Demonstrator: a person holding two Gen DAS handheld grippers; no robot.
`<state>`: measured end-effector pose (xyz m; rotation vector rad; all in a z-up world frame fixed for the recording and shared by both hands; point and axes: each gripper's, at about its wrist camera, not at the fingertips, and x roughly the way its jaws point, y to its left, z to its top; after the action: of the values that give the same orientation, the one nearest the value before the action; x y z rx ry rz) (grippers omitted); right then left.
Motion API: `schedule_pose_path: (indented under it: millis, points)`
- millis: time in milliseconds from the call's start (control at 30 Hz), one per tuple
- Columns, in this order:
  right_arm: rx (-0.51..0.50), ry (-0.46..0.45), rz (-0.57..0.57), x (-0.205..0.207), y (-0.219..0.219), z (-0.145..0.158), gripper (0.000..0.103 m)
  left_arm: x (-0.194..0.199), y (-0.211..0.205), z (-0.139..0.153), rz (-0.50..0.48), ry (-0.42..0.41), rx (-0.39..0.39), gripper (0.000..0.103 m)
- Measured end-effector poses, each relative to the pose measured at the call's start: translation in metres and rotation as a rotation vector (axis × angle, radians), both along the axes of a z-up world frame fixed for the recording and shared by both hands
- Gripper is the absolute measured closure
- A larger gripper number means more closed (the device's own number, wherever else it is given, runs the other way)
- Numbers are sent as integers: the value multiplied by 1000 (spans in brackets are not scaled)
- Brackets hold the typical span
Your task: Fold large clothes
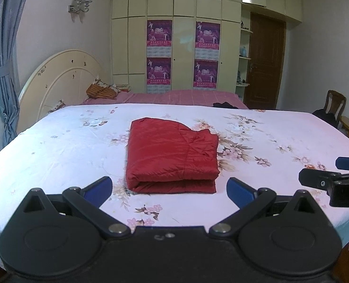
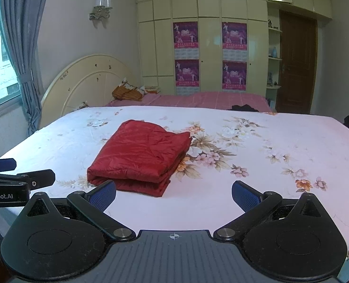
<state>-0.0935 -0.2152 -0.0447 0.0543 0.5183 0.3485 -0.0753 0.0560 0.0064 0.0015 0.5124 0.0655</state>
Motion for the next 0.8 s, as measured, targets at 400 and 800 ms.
schedule_pose_path:
  millis: [400,800]
  points:
    - [-6,2,3,3,0,0,0,-2,2,7,7,-6,-10,0]
    - [-4,7,-3,4,-1,0,0,-2,0,9,2,-7,-13,0]
